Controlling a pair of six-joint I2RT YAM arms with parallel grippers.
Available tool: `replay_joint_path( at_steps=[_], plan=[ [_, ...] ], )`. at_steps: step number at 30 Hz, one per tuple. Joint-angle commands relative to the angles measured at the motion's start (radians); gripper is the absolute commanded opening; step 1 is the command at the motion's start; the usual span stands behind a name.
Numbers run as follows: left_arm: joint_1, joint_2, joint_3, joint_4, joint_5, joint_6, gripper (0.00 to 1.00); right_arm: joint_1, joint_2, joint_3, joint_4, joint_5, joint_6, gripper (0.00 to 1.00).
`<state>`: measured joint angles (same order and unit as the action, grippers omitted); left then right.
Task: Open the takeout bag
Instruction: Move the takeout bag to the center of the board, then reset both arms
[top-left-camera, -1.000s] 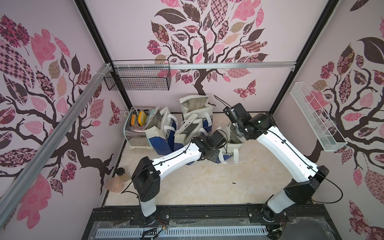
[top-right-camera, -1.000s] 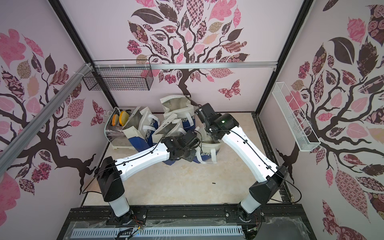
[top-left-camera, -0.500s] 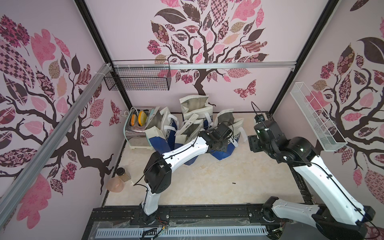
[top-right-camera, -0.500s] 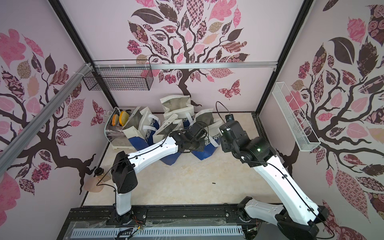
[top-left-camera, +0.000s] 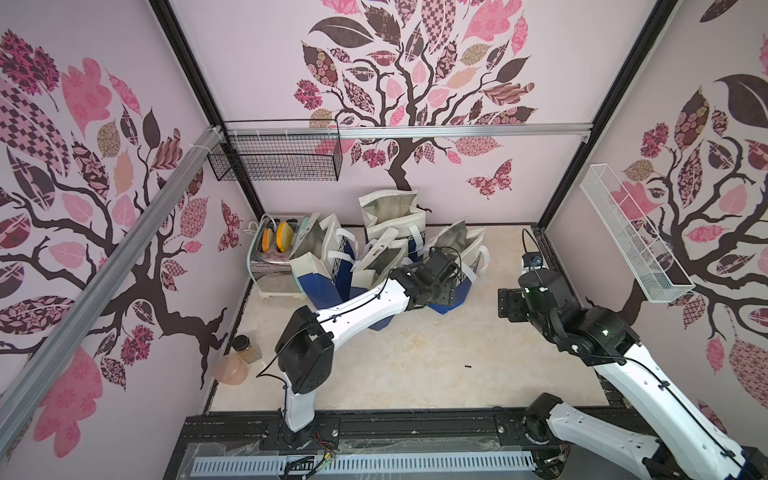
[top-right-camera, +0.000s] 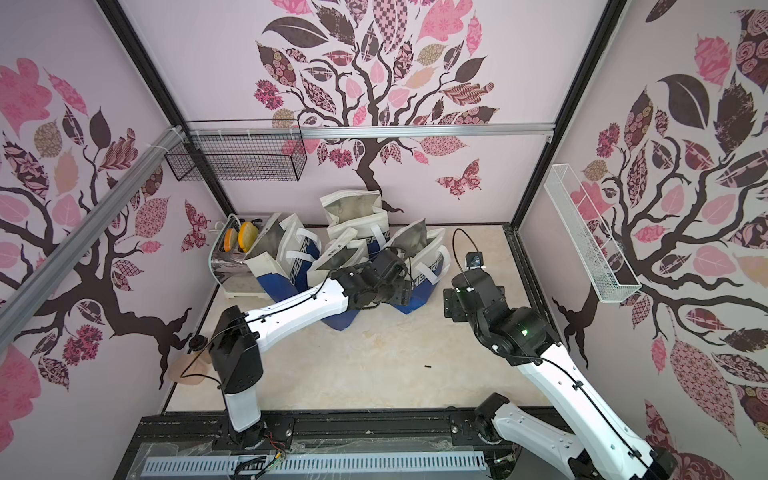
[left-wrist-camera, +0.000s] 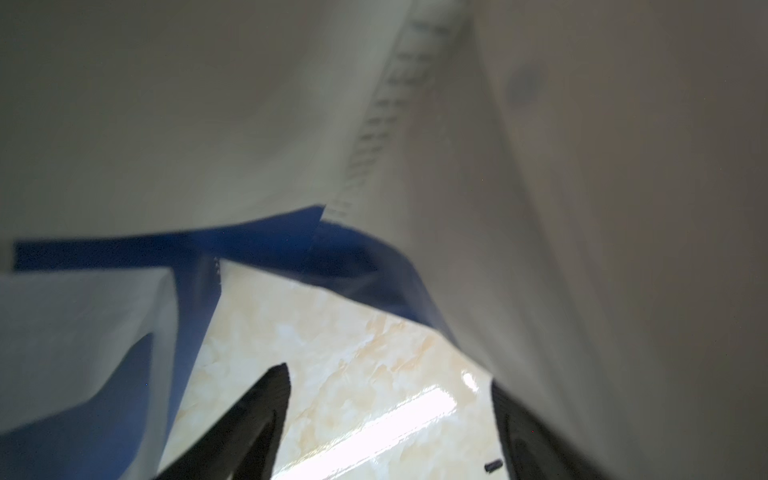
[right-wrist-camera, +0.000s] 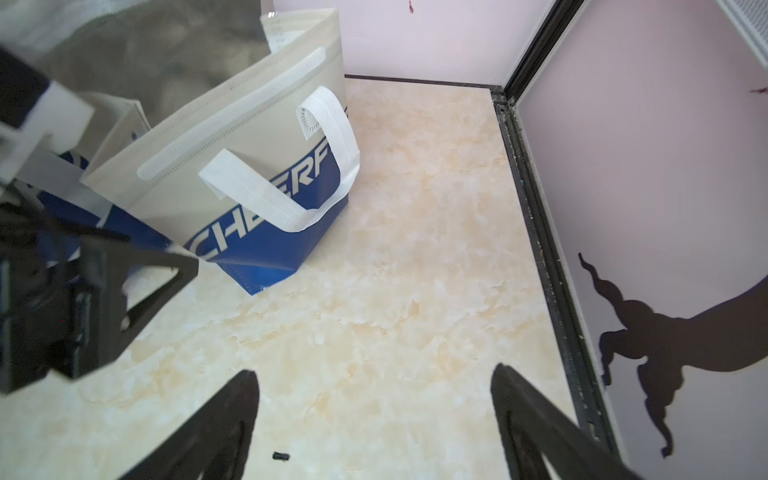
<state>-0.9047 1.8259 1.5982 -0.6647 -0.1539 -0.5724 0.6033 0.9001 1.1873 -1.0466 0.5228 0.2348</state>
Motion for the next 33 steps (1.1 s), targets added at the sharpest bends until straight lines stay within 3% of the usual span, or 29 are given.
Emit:
replay_joint_path(
  at_steps=[1,3,7,10,13,18,19,21,24,26,29,33],
  plan=[
    [-0.031,-0.153,-0.102,0.083,0.062,0.07,0.85,-0.01,-0.02,-0.034,0.086,0.005,0.08,0.93],
    [-0.053,-0.244,-0.184,0.114,0.107,0.118,0.85,-0.008,-0.03,-0.068,0.133,0.022,0.09,0.99],
    [-0.068,-0.442,-0.336,0.165,0.308,0.221,0.85,-0.009,-0.027,-0.114,0.209,0.077,0.054,0.99],
    [-0.071,-0.637,-0.461,0.204,0.283,0.311,0.87,-0.009,-0.035,-0.154,0.291,0.142,-0.036,1.0],
    [-0.067,-0.876,-0.608,0.293,0.091,0.397,0.94,-0.01,-0.085,-0.25,0.446,0.214,-0.162,0.99],
    [-0.022,-1.207,-0.85,0.412,-0.414,0.448,0.98,-0.042,-0.212,-0.457,0.764,0.308,-0.331,0.99],
    [0.011,-1.231,-0.862,0.377,-0.51,0.421,0.98,-0.071,-0.233,-0.499,0.82,0.308,-0.336,1.0],
    [0.105,-1.221,-0.862,0.271,-0.563,0.356,0.98,-0.19,-0.234,-0.535,0.823,0.268,-0.244,0.99],
    [0.348,-1.095,-0.825,0.127,-0.305,0.257,0.98,-0.413,-0.2,-0.581,0.848,0.118,-0.134,0.99],
    [0.461,-1.012,-0.803,0.052,-0.322,0.135,0.98,-0.511,-0.157,-0.606,0.92,0.072,-0.107,0.99],
    [0.547,-1.045,-0.884,0.201,-0.345,0.127,0.98,-0.56,-0.068,-0.617,1.034,0.09,-0.102,0.99],
    [0.578,-1.121,-1.009,0.426,-0.452,0.168,0.98,-0.641,0.026,-0.652,1.18,-0.023,-0.071,1.0]
  ],
)
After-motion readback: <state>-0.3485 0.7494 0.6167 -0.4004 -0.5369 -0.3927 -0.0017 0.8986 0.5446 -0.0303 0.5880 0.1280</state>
